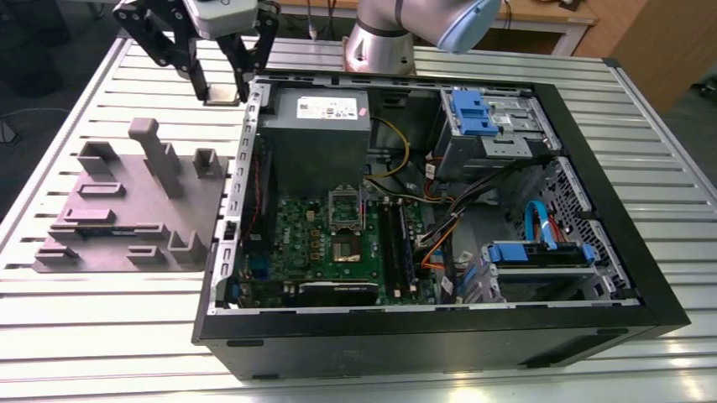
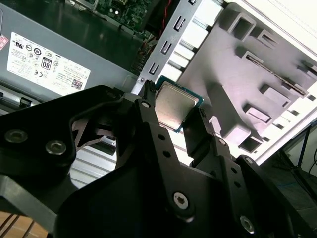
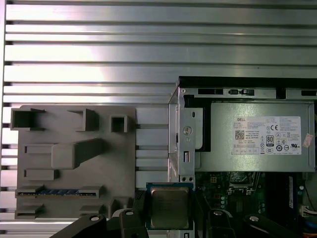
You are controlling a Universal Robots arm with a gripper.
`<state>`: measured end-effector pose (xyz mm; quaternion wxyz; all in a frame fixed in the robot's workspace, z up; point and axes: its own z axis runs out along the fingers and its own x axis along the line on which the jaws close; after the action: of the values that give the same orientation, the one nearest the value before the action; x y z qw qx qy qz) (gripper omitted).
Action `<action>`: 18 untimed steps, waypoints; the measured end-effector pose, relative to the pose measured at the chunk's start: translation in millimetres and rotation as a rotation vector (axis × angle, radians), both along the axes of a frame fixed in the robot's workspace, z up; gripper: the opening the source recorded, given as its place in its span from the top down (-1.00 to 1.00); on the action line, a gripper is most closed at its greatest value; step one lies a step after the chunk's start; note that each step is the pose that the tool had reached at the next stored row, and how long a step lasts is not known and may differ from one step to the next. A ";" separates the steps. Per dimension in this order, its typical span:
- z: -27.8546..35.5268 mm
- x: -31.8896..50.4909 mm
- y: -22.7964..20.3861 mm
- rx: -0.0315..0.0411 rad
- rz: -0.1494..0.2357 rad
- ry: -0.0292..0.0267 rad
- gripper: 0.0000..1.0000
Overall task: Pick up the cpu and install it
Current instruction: 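Pick up the cpu and move it towards the insertion slot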
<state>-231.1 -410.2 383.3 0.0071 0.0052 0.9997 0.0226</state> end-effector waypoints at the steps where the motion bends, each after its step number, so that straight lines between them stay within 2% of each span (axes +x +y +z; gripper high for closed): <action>1: 0.0 0.3 0.0 0.0000 0.000 0.0000 0.06; 4: 0.0 1.2 -1.1 -0.0001 0.000 0.0001 0.06; 8: -0.3 1.6 -6.9 0.0000 -0.001 0.0000 0.06; 11: -0.3 3.0 -8.5 0.0001 -0.001 0.0000 0.06; 18: -0.3 20.0 -9.5 0.0022 -0.001 0.0001 0.06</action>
<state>-211.1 -419.8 383.0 0.0071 0.0058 0.9997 0.0237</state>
